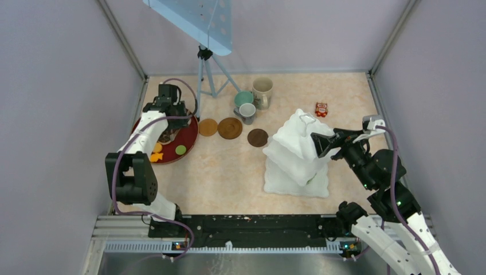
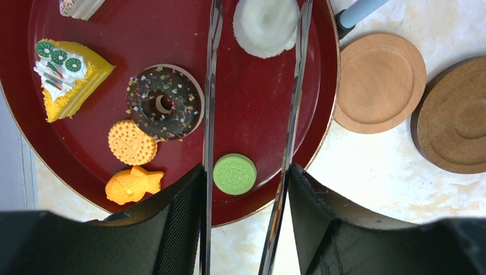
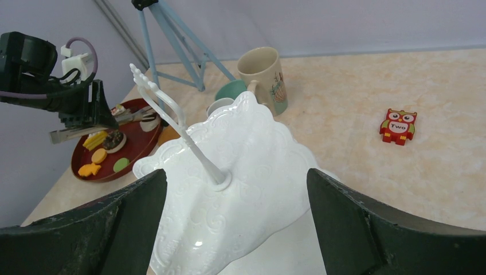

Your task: Serve the afternoon tea

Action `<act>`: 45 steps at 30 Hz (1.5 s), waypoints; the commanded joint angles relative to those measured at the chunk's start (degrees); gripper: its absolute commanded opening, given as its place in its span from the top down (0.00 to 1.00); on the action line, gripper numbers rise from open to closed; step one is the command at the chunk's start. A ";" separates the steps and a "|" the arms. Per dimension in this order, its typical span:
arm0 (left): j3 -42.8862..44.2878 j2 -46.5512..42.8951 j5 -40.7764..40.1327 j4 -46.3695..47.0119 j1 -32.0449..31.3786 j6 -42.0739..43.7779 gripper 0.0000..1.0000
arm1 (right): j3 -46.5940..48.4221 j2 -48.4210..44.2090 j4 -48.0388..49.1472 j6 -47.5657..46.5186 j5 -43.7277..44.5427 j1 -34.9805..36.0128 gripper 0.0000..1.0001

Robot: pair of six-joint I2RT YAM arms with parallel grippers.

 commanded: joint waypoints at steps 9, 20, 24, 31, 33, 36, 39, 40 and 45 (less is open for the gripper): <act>1.89 3.82 2.77 0.94 1.24 1.40 0.41 | 3.02 0.61 0.84 0.02 1.11 0.70 0.10; -2.48 0.51 2.55 1.21 1.30 1.28 0.41 | 2.58 0.55 1.04 0.99 0.65 0.72 0.10; -1.97 0.80 1.70 0.59 1.30 1.38 0.47 | 2.57 0.56 1.26 1.13 0.45 0.70 0.10; -0.44 -2.73 1.68 -2.38 1.27 1.61 0.59 | 2.66 0.31 1.01 1.24 0.68 0.70 0.10; -0.33 -4.77 2.48 -3.26 1.30 1.56 0.60 | 2.93 0.29 0.97 1.13 0.78 0.70 0.10; -0.61 -8.29 4.64 -3.96 1.29 1.88 0.60 | 3.62 0.29 0.67 0.72 1.15 0.70 0.10; -0.63 -11.59 5.82 -5.47 0.15 1.74 0.60 | 4.18 0.34 0.26 0.15 1.58 0.70 0.10; -0.68 -12.60 5.66 -6.11 -0.91 1.50 0.60 | 4.34 0.34 0.07 0.17 1.84 0.70 0.10; -2.72 -18.38 4.66 -8.67 -10.17 -2.09 0.61 | 5.73 0.20 -1.53 0.18 2.94 0.70 0.10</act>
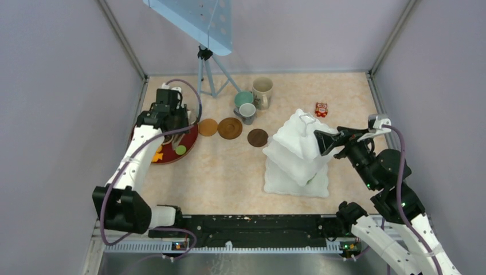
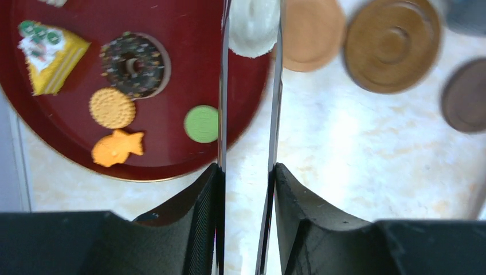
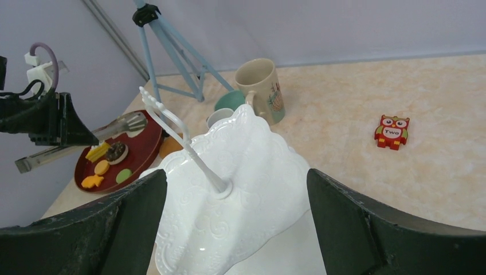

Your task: Serve the afternoon tea

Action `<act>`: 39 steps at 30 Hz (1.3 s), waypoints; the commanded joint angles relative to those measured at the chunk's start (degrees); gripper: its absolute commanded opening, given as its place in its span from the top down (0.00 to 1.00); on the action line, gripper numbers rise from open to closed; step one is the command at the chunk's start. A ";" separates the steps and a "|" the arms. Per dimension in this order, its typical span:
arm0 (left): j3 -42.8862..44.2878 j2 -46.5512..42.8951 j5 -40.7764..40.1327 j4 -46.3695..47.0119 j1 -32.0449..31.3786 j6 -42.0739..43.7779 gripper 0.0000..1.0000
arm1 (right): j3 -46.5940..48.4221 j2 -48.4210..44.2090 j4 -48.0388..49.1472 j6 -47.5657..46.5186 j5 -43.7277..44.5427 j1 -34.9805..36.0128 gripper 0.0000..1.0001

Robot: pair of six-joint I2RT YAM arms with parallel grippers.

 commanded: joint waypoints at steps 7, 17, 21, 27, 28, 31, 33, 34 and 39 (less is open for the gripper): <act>-6.76 -9.77 -0.49 -1.53 -25.28 -13.13 0.61 | 4.57 -0.37 -1.24 -0.85 4.28 0.70 0.10; -13.90 -14.00 -6.84 4.21 -50.63 -27.51 0.61 | 5.16 -0.31 -0.55 -2.39 7.54 0.70 0.10; -13.45 -10.68 -11.85 5.44 -59.83 -31.87 0.61 | 5.68 -0.37 -0.46 -3.10 8.12 0.70 0.10; -7.29 0.09 -17.28 6.30 -69.94 -34.57 0.61 | 6.78 -0.43 -1.13 -3.69 7.55 0.75 0.10; -6.36 2.05 -17.45 6.63 -70.76 -34.54 0.61 | 6.96 -0.52 -1.40 -3.65 7.47 0.71 0.10; -3.70 6.86 -18.53 7.80 -73.02 -34.20 0.62 | 6.89 -1.46 -1.69 -3.53 7.42 0.70 0.10; -2.20 9.23 -19.44 8.25 -73.96 -34.10 0.62 | 6.50 -2.08 -1.72 -3.42 7.13 0.70 0.10; -1.61 10.32 -19.77 8.52 -74.14 -33.95 0.61 | 6.41 -2.27 -1.78 -3.44 7.04 0.70 0.10; 0.91 15.29 -21.02 8.96 -74.26 -33.75 0.57 | 6.10 -2.84 -2.28 -3.01 6.10 0.75 0.10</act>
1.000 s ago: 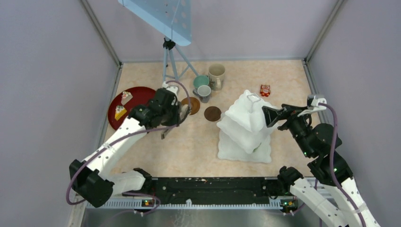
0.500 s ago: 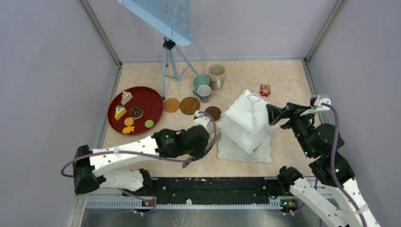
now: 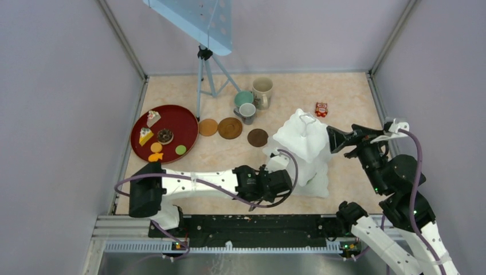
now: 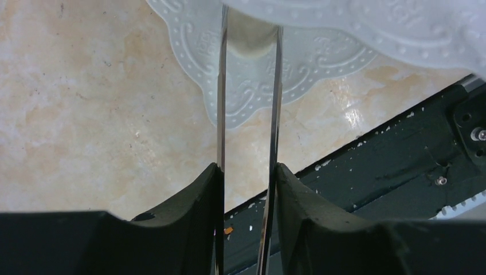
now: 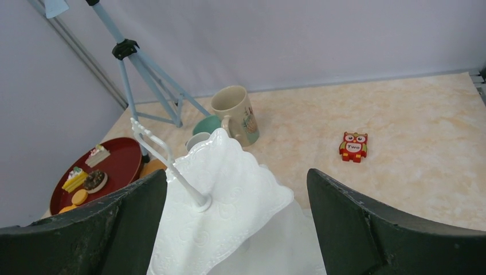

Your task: Serve the afternoon tea

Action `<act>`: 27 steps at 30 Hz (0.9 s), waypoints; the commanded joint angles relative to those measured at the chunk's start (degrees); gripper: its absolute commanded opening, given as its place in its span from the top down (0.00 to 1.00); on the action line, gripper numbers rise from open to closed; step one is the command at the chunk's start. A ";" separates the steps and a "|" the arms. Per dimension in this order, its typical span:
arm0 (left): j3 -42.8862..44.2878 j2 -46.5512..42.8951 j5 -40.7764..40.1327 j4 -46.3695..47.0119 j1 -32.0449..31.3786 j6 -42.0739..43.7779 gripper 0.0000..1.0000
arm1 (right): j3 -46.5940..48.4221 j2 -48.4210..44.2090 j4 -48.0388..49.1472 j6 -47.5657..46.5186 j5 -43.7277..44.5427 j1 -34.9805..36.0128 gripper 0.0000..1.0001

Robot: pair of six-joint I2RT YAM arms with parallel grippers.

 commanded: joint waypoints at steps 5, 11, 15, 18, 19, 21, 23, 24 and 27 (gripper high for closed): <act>6.47 4.84 -4.02 -0.03 -0.14 -0.98 0.44 | 1.13 -1.42 0.50 0.06 -1.67 0.70 0.10; 6.18 1.97 -4.05 -1.92 -0.18 -0.48 0.38 | 1.08 -1.84 0.55 0.11 -2.11 0.70 0.10; 5.44 -1.73 -3.18 -2.83 -0.16 0.56 0.40 | 1.00 -1.70 0.92 -0.13 -2.10 0.70 0.10; 4.50 -4.94 -3.78 -5.17 -0.23 -0.30 0.41 | 0.93 -1.61 1.10 -0.15 -2.01 0.70 0.10; 3.85 -6.20 -3.87 -5.30 -0.23 -0.12 0.41 | 0.92 -1.49 1.18 -0.10 -1.99 0.70 0.10; 2.38 -9.00 -3.98 -4.87 -0.19 0.58 0.41 | 0.74 -1.16 1.47 0.06 -2.16 0.70 0.10; 1.13 -10.91 -4.10 -5.02 -0.14 1.40 0.42 | 0.64 -0.64 1.68 0.23 -2.42 0.70 0.10; 1.16 -11.52 -4.31 -6.79 -0.14 0.93 0.42 | 0.71 -0.38 1.69 0.30 -2.56 0.70 0.10; 0.81 -13.00 -6.29 -14.52 -0.07 -2.85 0.45 | 0.91 0.26 1.81 0.63 -2.55 0.70 0.10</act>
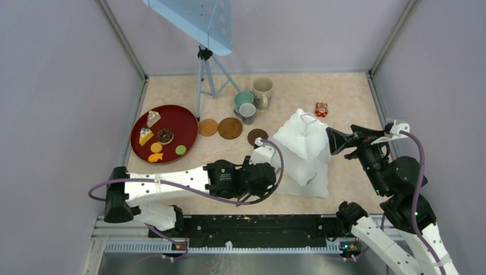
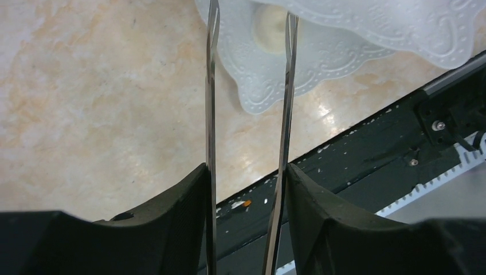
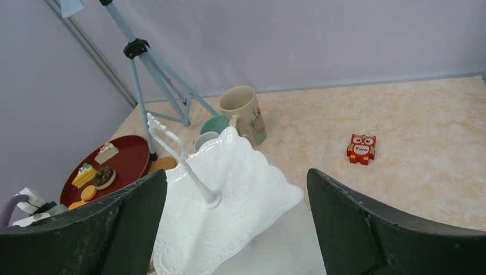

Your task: Serve the afternoon tea

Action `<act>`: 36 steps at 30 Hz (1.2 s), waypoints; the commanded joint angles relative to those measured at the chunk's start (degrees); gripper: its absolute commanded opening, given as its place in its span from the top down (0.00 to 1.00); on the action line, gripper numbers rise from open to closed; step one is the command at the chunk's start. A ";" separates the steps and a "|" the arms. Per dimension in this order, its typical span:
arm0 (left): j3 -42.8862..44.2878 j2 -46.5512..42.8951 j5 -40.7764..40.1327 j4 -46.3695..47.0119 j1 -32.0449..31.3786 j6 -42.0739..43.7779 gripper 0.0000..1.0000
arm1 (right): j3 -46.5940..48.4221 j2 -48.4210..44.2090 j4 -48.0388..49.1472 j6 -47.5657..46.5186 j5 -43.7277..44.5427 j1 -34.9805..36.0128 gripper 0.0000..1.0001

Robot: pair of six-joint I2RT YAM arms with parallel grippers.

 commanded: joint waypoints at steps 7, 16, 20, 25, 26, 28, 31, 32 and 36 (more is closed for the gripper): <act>-5.93 -9.55 -4.20 -15.88 8.08 -1.32 0.44 | -0.38 2.45 3.85 0.81 -1.64 0.70 0.10; -4.51 -16.10 -1.50 -5.81 35.20 18.44 0.46 | -0.76 4.93 5.51 -0.18 -1.91 0.70 0.10; -0.06 -11.13 -1.32 -7.02 45.55 22.00 0.46 | -0.92 6.03 5.87 0.01 -2.61 0.70 0.10; 2.58 -9.93 -3.02 -9.17 60.04 21.58 0.44 | -2.40 6.40 7.17 2.75 -5.01 0.71 0.10; 2.58 -10.36 -2.68 -8.92 62.71 21.76 0.44 | -2.69 6.44 7.34 3.34 -5.67 0.70 0.10; 2.23 -11.12 -1.35 -7.77 67.56 22.89 0.43 | -3.09 6.47 7.40 3.94 -6.79 0.70 0.10; 1.33 -11.35 2.85 -5.21 74.83 25.87 0.41 | -3.06 6.18 7.03 3.10 -7.07 0.70 0.10; 0.97 -11.12 4.67 -4.53 76.97 26.44 0.41 | -2.97 6.09 6.84 2.65 -6.93 0.70 0.10; -0.98 -10.32 10.74 -1.40 83.87 28.00 0.40 | -2.61 5.11 6.46 1.01 -5.15 0.72 0.10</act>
